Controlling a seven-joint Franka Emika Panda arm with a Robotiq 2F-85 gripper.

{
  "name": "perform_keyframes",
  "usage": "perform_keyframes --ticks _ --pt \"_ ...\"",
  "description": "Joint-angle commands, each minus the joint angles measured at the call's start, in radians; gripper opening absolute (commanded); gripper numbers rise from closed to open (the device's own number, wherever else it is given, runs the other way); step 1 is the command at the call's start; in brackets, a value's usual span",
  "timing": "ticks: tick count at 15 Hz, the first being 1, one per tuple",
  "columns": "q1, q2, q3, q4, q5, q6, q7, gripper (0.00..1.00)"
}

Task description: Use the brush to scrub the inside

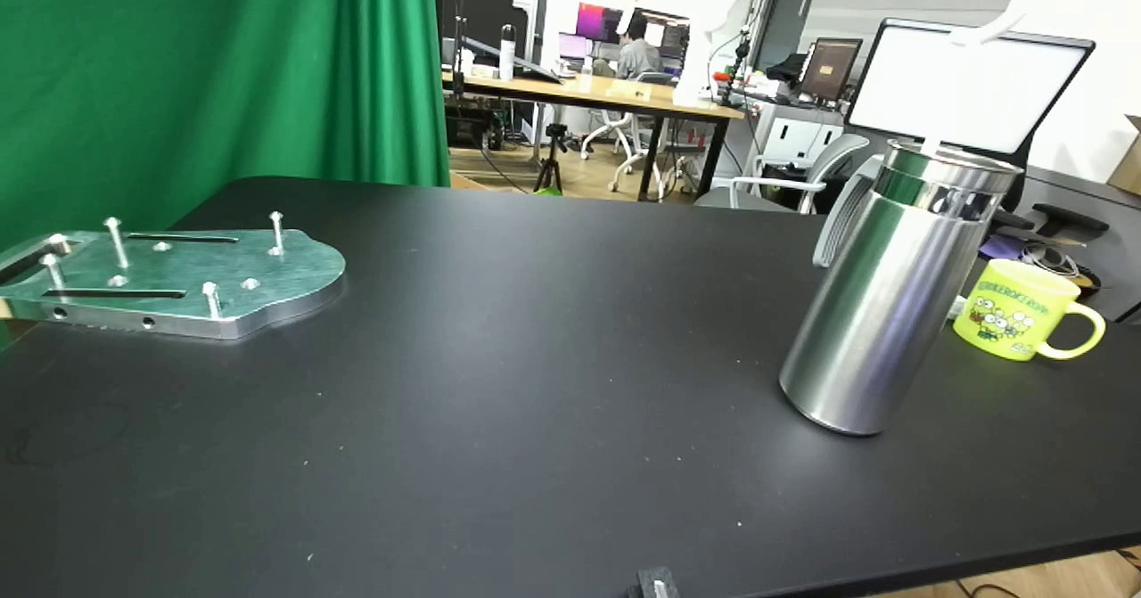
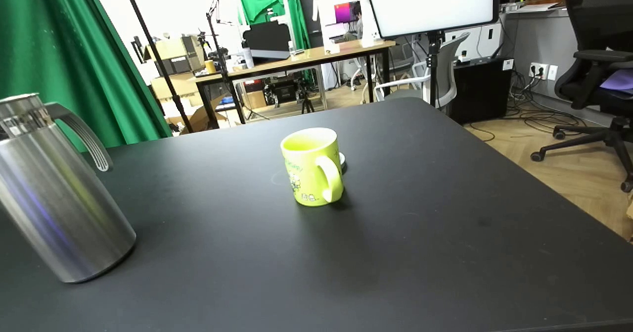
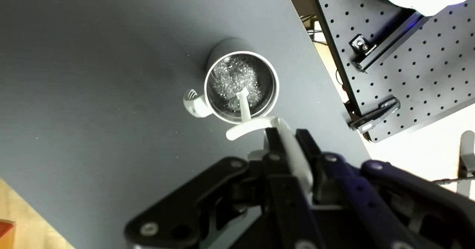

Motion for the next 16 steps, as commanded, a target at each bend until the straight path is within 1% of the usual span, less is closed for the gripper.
perform_keyframes --ticks 1,3,5,10,13,16 --pt "0.021 -0.051 0.007 0.065 -0.014 -0.052 0.006 0.04" --pt "0.028 -0.065 -0.001 0.046 -0.005 -0.015 0.007 0.04" --pt "0.031 -0.051 -0.018 0.001 0.013 0.027 0.006 0.04" --pt "0.017 0.048 -0.053 -0.1 0.047 0.11 0.0 0.04" --pt "0.009 0.108 -0.054 -0.11 0.043 0.136 0.001 0.04" --pt "0.001 0.122 -0.04 -0.087 0.028 0.123 0.005 0.04"
